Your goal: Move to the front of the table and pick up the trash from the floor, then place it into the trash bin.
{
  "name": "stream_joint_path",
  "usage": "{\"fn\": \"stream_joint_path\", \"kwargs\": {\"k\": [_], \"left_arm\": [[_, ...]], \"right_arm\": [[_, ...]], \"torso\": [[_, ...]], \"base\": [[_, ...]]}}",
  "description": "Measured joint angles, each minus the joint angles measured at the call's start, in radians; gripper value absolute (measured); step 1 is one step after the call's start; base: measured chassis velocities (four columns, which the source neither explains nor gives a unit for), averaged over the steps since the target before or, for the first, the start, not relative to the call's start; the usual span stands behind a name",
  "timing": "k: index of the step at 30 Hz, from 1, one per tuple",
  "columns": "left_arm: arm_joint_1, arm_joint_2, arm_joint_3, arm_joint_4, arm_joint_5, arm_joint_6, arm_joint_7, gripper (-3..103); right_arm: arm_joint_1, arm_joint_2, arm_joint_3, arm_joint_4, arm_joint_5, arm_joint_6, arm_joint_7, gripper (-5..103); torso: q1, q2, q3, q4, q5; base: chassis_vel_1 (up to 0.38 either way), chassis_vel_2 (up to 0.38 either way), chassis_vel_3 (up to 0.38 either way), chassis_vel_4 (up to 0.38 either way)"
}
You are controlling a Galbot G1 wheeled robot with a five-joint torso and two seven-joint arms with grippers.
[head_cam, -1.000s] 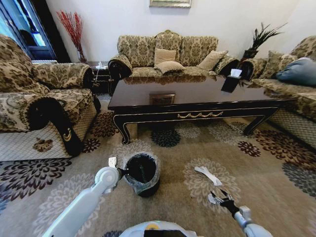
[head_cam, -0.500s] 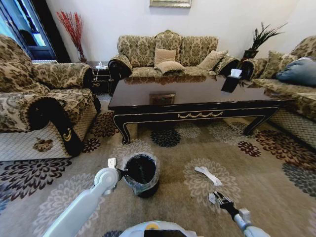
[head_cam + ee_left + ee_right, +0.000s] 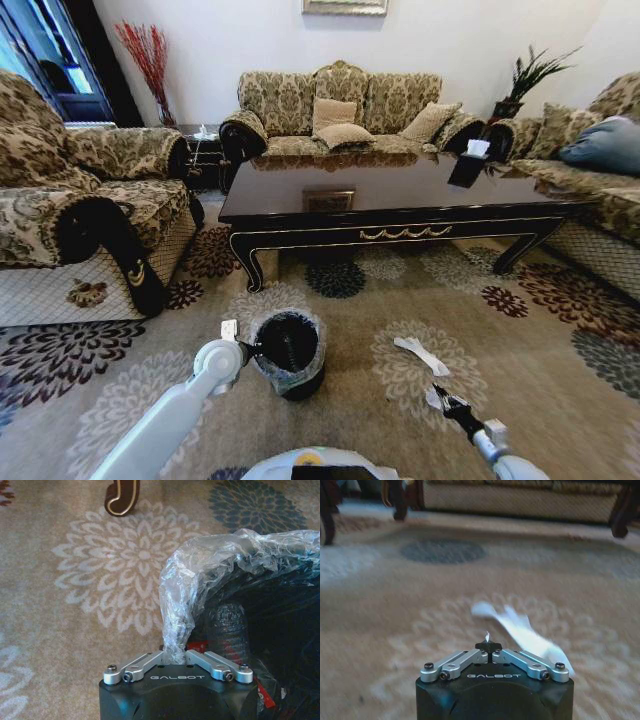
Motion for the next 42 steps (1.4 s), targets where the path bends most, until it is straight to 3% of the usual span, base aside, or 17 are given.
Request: {"fn": "stream_joint_path", "kwargs": {"k": [5, 13, 16, 23, 27, 33, 40, 42], "left_arm": [[-0.013, -0.010, 0.027, -0.002, -0.001, 0.000, -0.004, 0], [-0.063, -0.032, 0.098, -0.002, -0.048, 0.000, -0.037, 0], [-0.099, -0.051, 0.145, 0.014, -0.050, 0.000, -0.047, 0], [-0.122, -0.081, 0.203, 0.040, -0.037, 0.000, -0.049, 0], [-0.140, -0.131, 0.245, 0.084, -0.011, 0.000, -0.052, 0], [-0.170, -0.146, 0.301, 0.057, -0.022, 0.000, -0.054, 0], [-0.192, -0.142, 0.328, 0.028, -0.037, 0.000, -0.068, 0], [-0.195, -0.137, 0.331, 0.007, -0.047, 0.000, -0.077, 0]], "right_arm": [[-0.061, -0.004, 0.036, 0.133, -0.019, 0.043, -0.002, 0], [-0.161, -0.012, 0.091, 0.369, -0.036, 0.053, 0.004, 0], [-0.215, -0.018, 0.120, 0.572, -0.037, 0.023, 0.018, 0], [-0.258, -0.027, 0.117, 0.796, -0.062, -0.009, 0.028, 0], [-0.264, -0.046, 0.068, 0.944, -0.112, -0.050, 0.041, 0], [-0.281, -0.045, 0.026, 0.995, -0.168, -0.069, 0.036, 0], [-0.253, -0.031, -0.023, 0.979, -0.222, -0.081, 0.030, 0], [-0.246, -0.025, -0.034, 0.973, -0.235, -0.085, 0.027, 11]], "torso": [[0.000, 0.000, 0.000, 0.0000, -0.0001], [0.000, 0.000, 0.000, -0.0003, 0.0000], [0.000, 0.000, 0.000, -0.0001, -0.0001], [0.000, 0.000, 0.000, -0.0001, 0.0000], [0.000, 0.000, 0.000, 0.0003, 0.0010], [0.000, 0.000, 0.000, -0.0008, -0.0010], [0.000, 0.000, 0.000, -0.0001, -0.0002], [0.000, 0.000, 0.000, 0.0000, -0.0003]], "base": [[0.000, 0.000, 0.000, 0.000], [0.000, 0.000, 0.000, 0.000], [0.000, 0.000, 0.000, 0.000], [0.000, 0.000, 0.000, 0.000], [0.000, 0.000, 0.000, 0.000], [0.000, 0.000, 0.000, 0.000], [0.000, 0.000, 0.000, 0.000], [0.000, 0.000, 0.000, 0.000]]}}
